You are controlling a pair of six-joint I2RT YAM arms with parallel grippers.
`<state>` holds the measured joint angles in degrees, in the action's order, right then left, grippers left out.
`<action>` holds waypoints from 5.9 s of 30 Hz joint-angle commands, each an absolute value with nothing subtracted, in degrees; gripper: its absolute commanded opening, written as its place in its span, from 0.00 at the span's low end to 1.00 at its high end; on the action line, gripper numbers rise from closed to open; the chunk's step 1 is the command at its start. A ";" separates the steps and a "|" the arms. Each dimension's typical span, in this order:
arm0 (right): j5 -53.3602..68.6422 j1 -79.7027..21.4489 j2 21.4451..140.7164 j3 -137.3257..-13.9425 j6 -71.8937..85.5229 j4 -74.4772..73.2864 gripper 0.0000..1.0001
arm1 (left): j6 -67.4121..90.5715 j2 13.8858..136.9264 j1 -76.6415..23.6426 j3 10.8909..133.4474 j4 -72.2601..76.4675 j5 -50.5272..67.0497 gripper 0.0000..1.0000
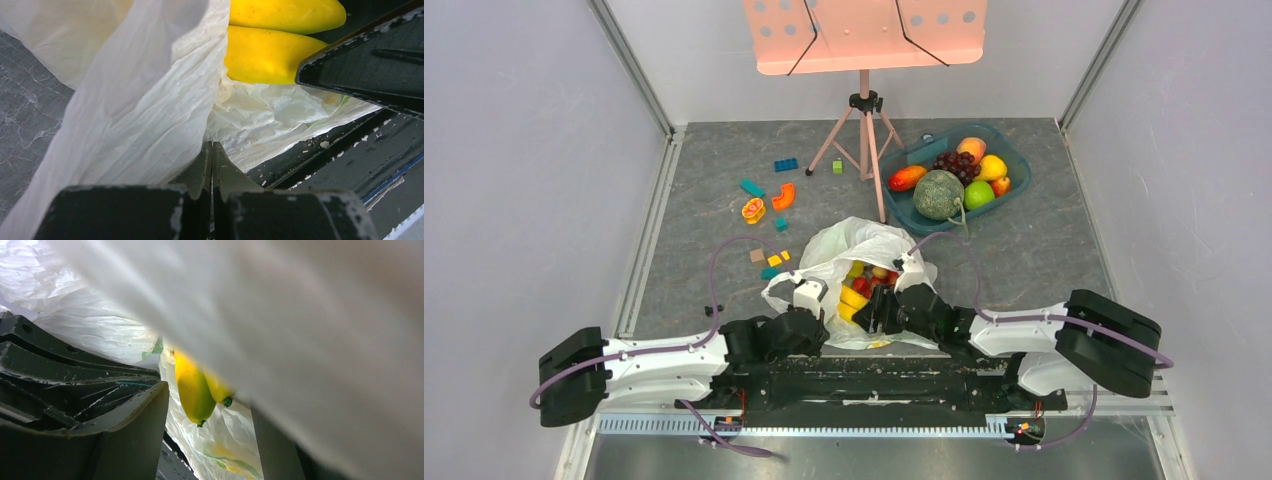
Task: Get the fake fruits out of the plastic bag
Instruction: Take out the fake fruit from the plastic bag, then place the fake fruit in the bin.
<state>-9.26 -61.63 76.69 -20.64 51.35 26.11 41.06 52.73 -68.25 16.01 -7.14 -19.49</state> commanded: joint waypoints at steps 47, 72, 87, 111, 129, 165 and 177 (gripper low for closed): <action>-20.72 -62.39 69.05 -29.62 38.56 3.20 0.22 | 42.00 51.40 -68.55 18.72 -8.76 -23.65 0.02; -23.02 -62.49 50.35 -37.27 32.63 -29.31 0.20 | 42.96 50.43 -68.49 18.85 -9.51 -23.83 0.02; -20.60 -62.37 43.50 -43.55 31.59 -31.50 0.16 | 43.33 48.86 -68.47 18.54 -11.04 -24.09 0.02; -11.83 -56.17 50.11 -50.27 27.84 -14.93 0.12 | 43.79 47.04 -68.53 18.55 -12.70 -24.28 0.02; -9.23 -36.16 56.17 -53.68 21.69 -13.09 0.12 | 43.69 46.58 -68.49 18.72 -13.54 -24.43 0.02; -13.17 -22.48 93.12 -78.26 -23.85 -15.39 0.15 | 42.20 47.01 -68.48 19.77 -14.41 -24.18 0.02; -12.93 -22.46 100.55 -85.91 -33.64 -18.84 0.21 | 42.37 46.84 -68.48 19.68 -14.85 -24.35 0.02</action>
<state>-13.76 -22.70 98.78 -80.40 -28.62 -18.57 41.76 46.98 -68.25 17.96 -14.94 -22.63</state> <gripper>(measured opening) 0.367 0.026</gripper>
